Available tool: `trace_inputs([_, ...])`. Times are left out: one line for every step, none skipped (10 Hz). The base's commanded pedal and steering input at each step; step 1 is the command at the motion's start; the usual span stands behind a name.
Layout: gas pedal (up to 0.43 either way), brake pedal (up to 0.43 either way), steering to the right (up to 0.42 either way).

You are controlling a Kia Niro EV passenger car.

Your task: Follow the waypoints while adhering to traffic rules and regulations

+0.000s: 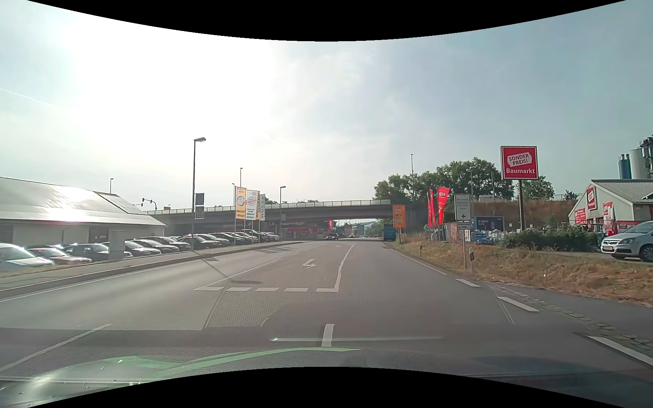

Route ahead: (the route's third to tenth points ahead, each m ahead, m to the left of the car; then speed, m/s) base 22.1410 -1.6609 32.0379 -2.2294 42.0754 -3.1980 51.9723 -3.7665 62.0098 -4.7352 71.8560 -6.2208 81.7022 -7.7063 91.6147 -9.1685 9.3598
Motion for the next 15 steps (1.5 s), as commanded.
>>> trace_inputs([0.24, 0.0, 0.07])
trace_inputs([0.24, 0.0, 0.07])
trace_inputs([0.228, 0.0, 0.07])
trace_inputs([0.228, 0.0, 0.069])
trace_inputs([0.228, 0.0, 0.068])
trace_inputs([0.22, 0.0, 0.061])
trace_inputs([0.209, 0.0, 0.054])
trace_inputs([0.197, 0.0, 0.047])
trace_inputs([0.197, 0.0, 0.04])
trace_inputs([0.177, 0.0, 0.033])
trace_inputs([0.169, 0.0, 0.025])
trace_inputs([0.157, 0.0, 0.018])
trace_inputs([0.157, 0.0, 0.011])
trace_inputs([0.15, 0.0, 0.008])
trace_inputs([0.15, 0.0, 0.005])
